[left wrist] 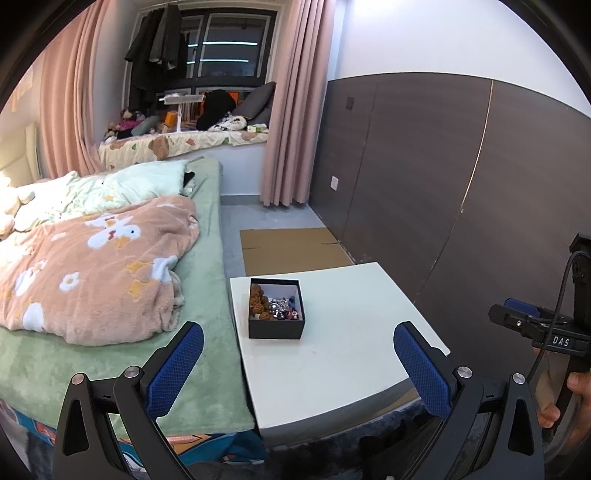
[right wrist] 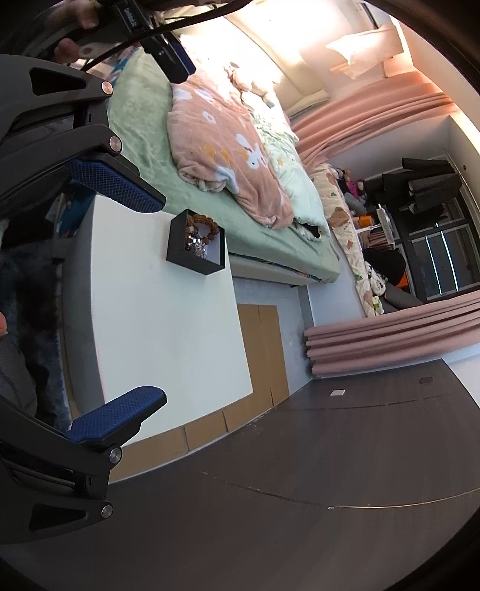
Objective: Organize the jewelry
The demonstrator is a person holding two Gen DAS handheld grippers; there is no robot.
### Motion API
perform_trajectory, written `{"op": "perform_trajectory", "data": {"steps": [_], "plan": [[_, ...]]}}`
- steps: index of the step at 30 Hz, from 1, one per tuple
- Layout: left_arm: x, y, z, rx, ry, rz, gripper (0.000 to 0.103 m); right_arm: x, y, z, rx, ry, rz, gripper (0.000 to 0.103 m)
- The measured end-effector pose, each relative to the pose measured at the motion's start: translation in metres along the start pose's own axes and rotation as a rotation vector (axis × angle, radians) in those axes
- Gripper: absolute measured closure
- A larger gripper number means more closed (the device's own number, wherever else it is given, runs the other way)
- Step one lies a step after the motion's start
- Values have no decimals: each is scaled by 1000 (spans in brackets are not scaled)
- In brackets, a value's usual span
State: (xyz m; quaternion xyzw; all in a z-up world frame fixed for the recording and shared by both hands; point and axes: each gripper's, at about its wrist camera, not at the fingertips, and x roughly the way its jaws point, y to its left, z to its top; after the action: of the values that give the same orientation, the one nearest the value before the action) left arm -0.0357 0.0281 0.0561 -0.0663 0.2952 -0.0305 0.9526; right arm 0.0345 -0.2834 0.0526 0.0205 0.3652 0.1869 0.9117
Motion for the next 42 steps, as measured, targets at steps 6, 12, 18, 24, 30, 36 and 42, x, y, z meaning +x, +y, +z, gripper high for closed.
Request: {"op": "perform_trajectory", "data": {"steps": [6,12,18,24,30,36,42], "plan": [[-6,-1,-1,-1,-9,-4,0,-2,1,-1,1,0,2,8],[-11,-4,1,10,-12,-11,0,-9,-1,-1,13,-9,9,8],[-18,-9,2,23,-20,-16,0,-16,-1,-3,11,-22,10,8],[-23,-13,2,27,-26,-17,0,-17,1,-3,10,-23,14,8],[-27,-12,1,22,-33,-20,0,-19,2,-3,13,-24,20,8],[-29,-11,1,23,-38,-24,0,-20,4,-3,12,-24,22,8],[-28,-13,1,29,-38,-24,0,-22,9,-3,14,-27,22,8]]}}
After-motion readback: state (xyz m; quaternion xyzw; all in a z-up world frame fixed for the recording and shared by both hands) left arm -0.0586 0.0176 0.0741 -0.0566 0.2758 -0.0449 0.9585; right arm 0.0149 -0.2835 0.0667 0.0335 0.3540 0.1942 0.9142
